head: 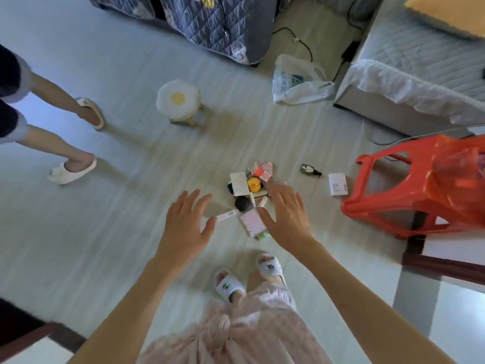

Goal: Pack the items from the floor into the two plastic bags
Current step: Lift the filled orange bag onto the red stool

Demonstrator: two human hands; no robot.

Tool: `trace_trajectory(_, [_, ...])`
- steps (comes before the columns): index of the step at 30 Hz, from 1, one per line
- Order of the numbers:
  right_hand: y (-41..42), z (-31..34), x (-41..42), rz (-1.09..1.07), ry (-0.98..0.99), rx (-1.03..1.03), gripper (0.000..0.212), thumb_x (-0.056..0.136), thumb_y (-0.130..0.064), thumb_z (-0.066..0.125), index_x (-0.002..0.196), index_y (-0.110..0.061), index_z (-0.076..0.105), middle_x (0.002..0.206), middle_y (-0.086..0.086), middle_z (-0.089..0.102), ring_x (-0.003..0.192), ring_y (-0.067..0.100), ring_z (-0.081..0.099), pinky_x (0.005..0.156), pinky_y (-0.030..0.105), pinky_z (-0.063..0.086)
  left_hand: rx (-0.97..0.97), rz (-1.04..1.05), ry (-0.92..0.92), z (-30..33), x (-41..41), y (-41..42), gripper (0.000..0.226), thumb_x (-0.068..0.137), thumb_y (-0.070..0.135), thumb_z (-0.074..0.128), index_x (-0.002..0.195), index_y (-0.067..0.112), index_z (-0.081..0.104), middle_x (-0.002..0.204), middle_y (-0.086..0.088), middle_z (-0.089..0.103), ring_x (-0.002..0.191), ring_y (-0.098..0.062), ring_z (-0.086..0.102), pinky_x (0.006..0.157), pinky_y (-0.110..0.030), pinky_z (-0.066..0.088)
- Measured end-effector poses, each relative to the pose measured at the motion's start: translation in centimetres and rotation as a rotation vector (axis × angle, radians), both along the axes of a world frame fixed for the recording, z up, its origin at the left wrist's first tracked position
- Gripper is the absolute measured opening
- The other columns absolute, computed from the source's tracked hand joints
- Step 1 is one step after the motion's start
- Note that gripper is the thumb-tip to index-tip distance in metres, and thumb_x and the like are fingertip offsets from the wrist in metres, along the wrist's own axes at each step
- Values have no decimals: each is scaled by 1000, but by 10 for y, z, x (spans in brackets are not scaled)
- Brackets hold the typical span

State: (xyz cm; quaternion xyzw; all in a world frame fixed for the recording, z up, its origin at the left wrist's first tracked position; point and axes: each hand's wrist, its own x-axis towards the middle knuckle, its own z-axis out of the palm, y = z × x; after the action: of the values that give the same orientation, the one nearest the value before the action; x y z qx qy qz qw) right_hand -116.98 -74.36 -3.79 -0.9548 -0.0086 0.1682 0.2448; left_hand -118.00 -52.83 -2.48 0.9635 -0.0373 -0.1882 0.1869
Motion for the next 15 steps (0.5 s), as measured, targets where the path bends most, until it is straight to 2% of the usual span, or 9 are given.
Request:
trace_trajectory(2, [25, 0, 9, -13, 0, 3, 55, 93, -37, 46, 143, -18, 30, 148, 2, 34, 141, 21, 20, 117, 42, 10, -6, -23, 15, -1, 15, 22, 62, 84, 48, 25, 140, 23, 34, 152, -4, 26, 143, -25, 12, 114, -40, 13])
trace_trajectory(7, [71, -5, 53, -81, -23, -18, 54, 92, -39, 47, 140, -16, 36, 144, 2, 39, 137, 22, 29, 113, 47, 20, -32, -91, -24, -2, 73, 62, 65, 82, 50, 24, 132, 15, 46, 143, -13, 41, 136, -36, 29, 107, -50, 27])
trace_trajectory(10, [100, -9, 89, -147, -18, -15, 58, 89, -44, 40, 140, -16, 37, 144, 2, 41, 137, 22, 30, 114, 43, 17, -18, -144, -15, -4, 115, 89, 57, 87, 46, 33, 134, 15, 44, 144, -12, 38, 137, -35, 27, 108, -49, 26])
trace_trajectory(15, [136, -16, 169, -230, 77, -12, 56, 94, -39, 43, 144, -19, 28, 151, 0, 30, 143, 19, 15, 116, 44, 9, 21, -182, -30, 0, 204, 136, 54, 87, 42, 39, 132, 13, 48, 142, -15, 42, 134, -38, 31, 105, -53, 29])
